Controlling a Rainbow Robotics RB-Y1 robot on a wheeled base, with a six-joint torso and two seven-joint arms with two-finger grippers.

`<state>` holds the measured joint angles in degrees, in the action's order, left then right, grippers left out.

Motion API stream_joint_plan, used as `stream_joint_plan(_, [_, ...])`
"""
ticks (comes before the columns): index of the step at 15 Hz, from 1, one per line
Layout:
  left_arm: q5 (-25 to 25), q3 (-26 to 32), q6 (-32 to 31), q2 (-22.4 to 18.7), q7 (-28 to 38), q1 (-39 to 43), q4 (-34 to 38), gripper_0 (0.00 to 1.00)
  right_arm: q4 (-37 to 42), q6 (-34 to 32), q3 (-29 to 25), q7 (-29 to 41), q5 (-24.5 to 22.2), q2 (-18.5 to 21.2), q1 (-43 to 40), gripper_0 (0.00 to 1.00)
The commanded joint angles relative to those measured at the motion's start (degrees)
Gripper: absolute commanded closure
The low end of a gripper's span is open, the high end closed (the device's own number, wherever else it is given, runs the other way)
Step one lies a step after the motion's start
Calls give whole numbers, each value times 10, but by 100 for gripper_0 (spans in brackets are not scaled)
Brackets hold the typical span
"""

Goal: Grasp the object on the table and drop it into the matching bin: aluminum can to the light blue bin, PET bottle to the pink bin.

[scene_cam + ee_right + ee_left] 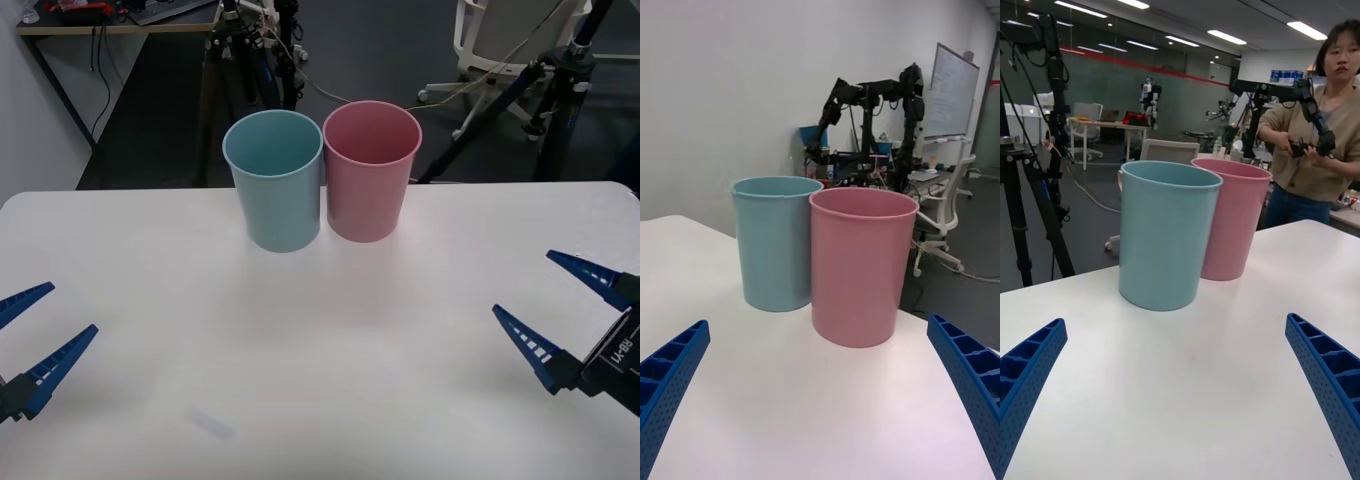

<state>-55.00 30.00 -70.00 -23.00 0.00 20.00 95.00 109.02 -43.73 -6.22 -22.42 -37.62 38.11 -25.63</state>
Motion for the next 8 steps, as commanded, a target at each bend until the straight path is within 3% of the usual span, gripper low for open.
stream_joint_plan(1, [0,0,0,0,0,0,0,0,1,-20,-6,8,-11,-13,-20,0])
stream_joint_plan(8, [0,0,0,0,0,0,0,0,0,-36,-18,8,-19,-21,-31,0])
